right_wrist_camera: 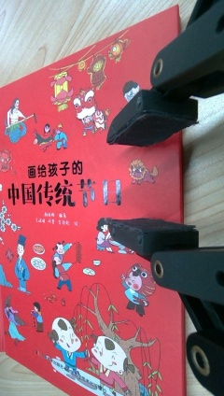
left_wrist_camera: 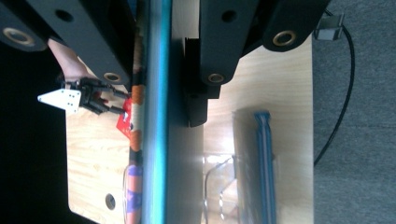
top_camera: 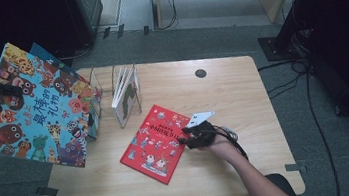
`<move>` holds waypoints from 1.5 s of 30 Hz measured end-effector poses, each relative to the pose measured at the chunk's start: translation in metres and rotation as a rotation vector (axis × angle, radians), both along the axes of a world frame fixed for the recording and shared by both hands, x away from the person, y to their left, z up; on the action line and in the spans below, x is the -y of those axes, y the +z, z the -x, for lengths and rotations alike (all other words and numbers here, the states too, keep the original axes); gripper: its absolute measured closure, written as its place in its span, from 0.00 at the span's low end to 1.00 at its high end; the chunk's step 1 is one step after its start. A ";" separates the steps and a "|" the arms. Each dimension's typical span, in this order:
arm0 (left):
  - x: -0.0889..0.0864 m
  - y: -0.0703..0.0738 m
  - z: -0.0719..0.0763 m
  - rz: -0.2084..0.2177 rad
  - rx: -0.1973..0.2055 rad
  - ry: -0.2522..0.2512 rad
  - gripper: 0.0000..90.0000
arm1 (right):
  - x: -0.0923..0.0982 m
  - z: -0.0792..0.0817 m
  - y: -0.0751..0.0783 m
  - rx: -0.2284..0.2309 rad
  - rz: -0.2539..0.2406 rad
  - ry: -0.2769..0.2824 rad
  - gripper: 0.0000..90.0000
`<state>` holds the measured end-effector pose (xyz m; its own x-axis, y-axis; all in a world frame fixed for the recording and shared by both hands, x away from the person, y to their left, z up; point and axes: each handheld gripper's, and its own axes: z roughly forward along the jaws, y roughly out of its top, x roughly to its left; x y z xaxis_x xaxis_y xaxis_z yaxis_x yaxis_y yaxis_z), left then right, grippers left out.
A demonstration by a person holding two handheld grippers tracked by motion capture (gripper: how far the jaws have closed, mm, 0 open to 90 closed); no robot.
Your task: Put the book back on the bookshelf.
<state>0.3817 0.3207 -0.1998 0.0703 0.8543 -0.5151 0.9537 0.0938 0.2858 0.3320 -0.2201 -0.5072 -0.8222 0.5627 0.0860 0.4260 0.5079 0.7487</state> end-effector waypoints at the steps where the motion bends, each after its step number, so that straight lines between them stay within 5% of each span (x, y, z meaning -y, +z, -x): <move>1: -0.001 0.000 -0.004 0.001 0.000 0.007 0.90 | 0.000 0.000 0.000 -0.002 -0.002 0.000 0.58; 12: -0.011 0.002 -0.043 0.001 -0.008 0.049 0.89 | 0.001 0.000 0.000 -0.004 -0.008 0.001 0.58; 23: -0.002 -0.024 -0.071 -0.041 -0.046 0.056 0.89 | 0.001 0.000 -0.001 -0.004 -0.014 -0.003 0.58; 30: -0.003 -0.027 -0.078 -0.028 -0.024 0.075 0.89 | 0.001 0.001 -0.001 0.003 -0.012 0.001 0.58; 45: 0.020 -0.020 -0.086 -0.078 -0.023 0.042 0.89 | 0.001 0.004 -0.002 0.012 -0.011 -0.002 0.58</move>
<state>0.4677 0.3004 -0.2194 0.0228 0.8939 -0.4476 0.9558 0.1119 0.2720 0.3285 -0.2214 -0.5090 -0.8218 0.5637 0.0828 0.4184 0.4984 0.7593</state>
